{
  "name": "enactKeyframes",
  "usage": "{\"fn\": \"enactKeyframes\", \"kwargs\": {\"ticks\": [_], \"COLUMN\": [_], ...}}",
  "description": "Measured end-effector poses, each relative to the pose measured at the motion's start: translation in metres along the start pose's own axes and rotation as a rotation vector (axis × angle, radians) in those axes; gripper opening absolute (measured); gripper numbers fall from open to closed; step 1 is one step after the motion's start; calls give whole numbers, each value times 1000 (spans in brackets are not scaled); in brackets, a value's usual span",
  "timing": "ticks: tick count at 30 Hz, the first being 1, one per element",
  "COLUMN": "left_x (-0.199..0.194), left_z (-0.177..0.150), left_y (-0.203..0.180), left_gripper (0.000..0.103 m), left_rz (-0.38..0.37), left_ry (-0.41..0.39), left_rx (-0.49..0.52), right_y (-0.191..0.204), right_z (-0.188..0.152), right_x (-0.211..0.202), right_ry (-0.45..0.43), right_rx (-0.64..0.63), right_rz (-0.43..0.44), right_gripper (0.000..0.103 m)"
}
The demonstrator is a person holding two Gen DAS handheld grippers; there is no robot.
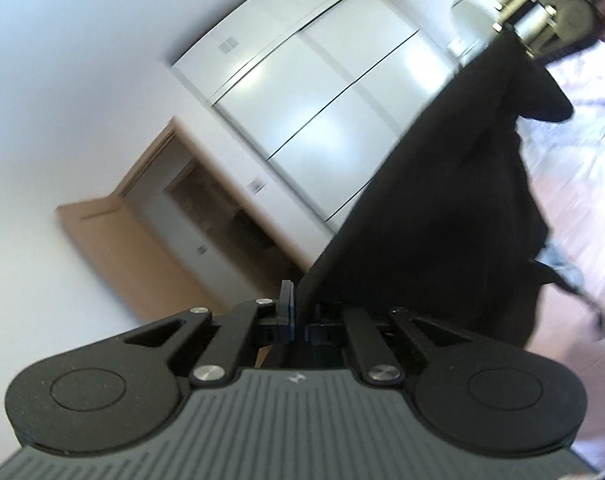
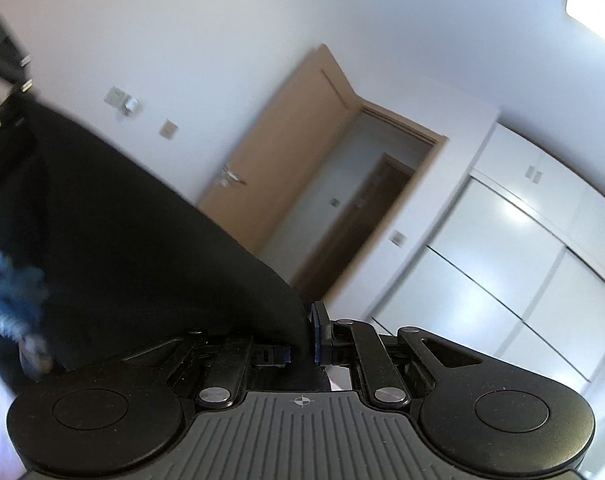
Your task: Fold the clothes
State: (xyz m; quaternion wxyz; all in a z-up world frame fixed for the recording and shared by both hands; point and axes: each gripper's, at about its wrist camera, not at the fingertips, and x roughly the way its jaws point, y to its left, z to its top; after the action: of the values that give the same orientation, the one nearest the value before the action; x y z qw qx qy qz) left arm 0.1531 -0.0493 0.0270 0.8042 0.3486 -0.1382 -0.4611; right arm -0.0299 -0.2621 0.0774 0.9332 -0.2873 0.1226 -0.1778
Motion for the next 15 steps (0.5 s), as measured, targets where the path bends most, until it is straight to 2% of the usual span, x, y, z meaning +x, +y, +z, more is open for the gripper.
{"fn": "enactKeyframes", "kwargs": {"ticks": [4,8,11,15], "left_x": [-14,-28,-39,-54], "left_z": [52,83,95,100], "left_y": [-66,-121,-152,-176], "left_gripper": [4,4,4,4], "left_rz": [-142,-324,-463,-640], "left_ry": [-45,-94,-139,-212], "left_rx": [31,30,31,33], "right_y": [-53,-84,-91,-79], "right_z": [-53,-87,-104,-113], "right_x": [-92,-176,-230,-300], "right_ry": [100,231,335,478], "right_rx": [15,60,96,149], "right_rz": [-44,-129,-202,-299], "right_gripper": [8,8,8,8]}}
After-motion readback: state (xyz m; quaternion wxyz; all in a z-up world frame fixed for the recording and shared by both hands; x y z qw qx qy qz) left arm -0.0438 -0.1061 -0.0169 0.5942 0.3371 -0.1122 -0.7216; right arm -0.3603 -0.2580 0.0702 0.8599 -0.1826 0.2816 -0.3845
